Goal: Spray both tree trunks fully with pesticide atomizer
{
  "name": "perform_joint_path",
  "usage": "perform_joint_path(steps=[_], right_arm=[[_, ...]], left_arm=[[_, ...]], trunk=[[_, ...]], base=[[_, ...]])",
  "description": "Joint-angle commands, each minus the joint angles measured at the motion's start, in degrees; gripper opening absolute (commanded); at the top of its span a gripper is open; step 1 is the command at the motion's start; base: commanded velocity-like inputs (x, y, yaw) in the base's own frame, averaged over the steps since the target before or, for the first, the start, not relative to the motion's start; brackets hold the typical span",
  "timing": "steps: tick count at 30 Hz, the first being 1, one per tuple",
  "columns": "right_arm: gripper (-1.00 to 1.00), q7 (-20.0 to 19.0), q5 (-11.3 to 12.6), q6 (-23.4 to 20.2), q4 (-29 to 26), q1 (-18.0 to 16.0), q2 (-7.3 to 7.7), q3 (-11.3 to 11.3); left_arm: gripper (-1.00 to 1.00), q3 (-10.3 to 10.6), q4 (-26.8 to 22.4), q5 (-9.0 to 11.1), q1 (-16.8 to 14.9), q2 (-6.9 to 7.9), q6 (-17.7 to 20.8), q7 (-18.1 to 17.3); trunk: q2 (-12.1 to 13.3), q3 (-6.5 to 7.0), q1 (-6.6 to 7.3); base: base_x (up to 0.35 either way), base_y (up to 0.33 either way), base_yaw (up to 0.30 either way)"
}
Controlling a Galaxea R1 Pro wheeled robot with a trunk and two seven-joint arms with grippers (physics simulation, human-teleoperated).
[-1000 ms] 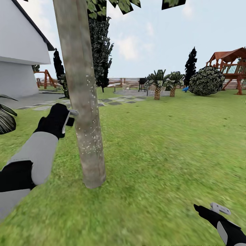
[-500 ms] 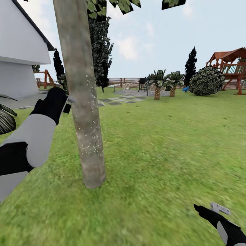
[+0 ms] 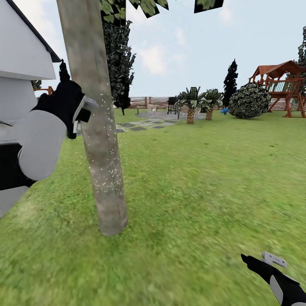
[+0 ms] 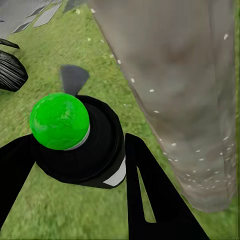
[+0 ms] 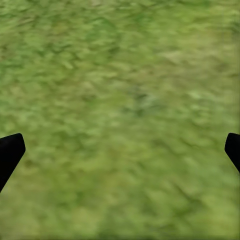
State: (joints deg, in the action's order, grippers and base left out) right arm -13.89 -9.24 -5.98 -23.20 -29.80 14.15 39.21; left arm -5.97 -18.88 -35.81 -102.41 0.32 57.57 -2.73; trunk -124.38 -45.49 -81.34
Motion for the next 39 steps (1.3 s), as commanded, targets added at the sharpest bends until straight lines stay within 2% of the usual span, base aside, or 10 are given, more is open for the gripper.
perform_joint_path(steps=[1,3,6,12,18,23,27,30,33,39], right_arm=[[1.0,0.0,0.0,0.0,0.0,0.0,0.0,0.02],[1.0,0.0,0.01,0.0,0.0,0.0,0.0,0.05],[1.0,0.0,-0.01,0.0,0.0,0.0,0.0,0.07],[1.0,0.01,-0.02,0.0,0.0,0.0,0.0,0.06],[1.0,0.0,-0.05,0.0,0.0,0.0,0.0,0.0],[1.0,0.0,-0.04,0.0,0.0,0.0,0.0,-0.01],[1.0,0.0,-0.03,0.0,0.0,0.0,0.0,0.0],[1.0,0.0,-0.03,0.0,0.0,0.0,0.0,0.03],[1.0,0.0,-0.04,0.0,0.0,0.0,0.0,-0.01],[1.0,0.0,-0.06,0.0,0.0,0.0,0.0,0.0]], left_arm=[[-1.0,0.03,0.45,-0.08,-0.97,-0.84,0.0,0.01],[-1.0,0.01,0.71,-0.06,-1.96,-2.4,0.02,0.01],[-1.0,0.01,2.26,-0.05,-3.65,-2.92,0.08,0.01],[-1.0,-0.01,3.65,-0.13,-5.54,-2.86,0.09,0.01],[-1.0,-0.01,5.32,-0.14,-9.17,-2.62,0.09,0.01],[-1.0,-0.01,5.67,-0.14,-13.36,-2.61,0.09,0.01],[-1.0,-0.01,5.88,-0.14,-14.09,-2.61,0.09,0.01],[-1.0,-0.04,8.65,-0.14,-14.14,-2.61,0.09,0.01],[-1.0,-0.09,13.51,-0.14,-14.13,-2.72,-0.02,0.01],[-1.0,-0.09,17.28,-0.06,-13.92,-2.74,-0.2,0.07]], trunk=[[0.0,0.0,0.0],[0.0,0.0,0.0],[0.0,0.0,0.0],[0.0,0.0,0.0],[0.0,0.0,0.0],[0.0,0.0,0.0],[0.0,0.0,0.0],[0.0,0.0,0.0],[0.0,0.0,0.0],[0.0,0.0,0.0]], base=[[0.0,0.0,0.0],[0.0,0.0,-0.021],[0.0,0.0,-0.117],[0.0,0.0,-0.093],[0.0,0.0,-0.002],[0.0,0.0,0.0],[0.0,0.0,0.0],[0.0,0.0,0.0],[0.0,0.0,0.0],[0.0,0.0,0.0]])
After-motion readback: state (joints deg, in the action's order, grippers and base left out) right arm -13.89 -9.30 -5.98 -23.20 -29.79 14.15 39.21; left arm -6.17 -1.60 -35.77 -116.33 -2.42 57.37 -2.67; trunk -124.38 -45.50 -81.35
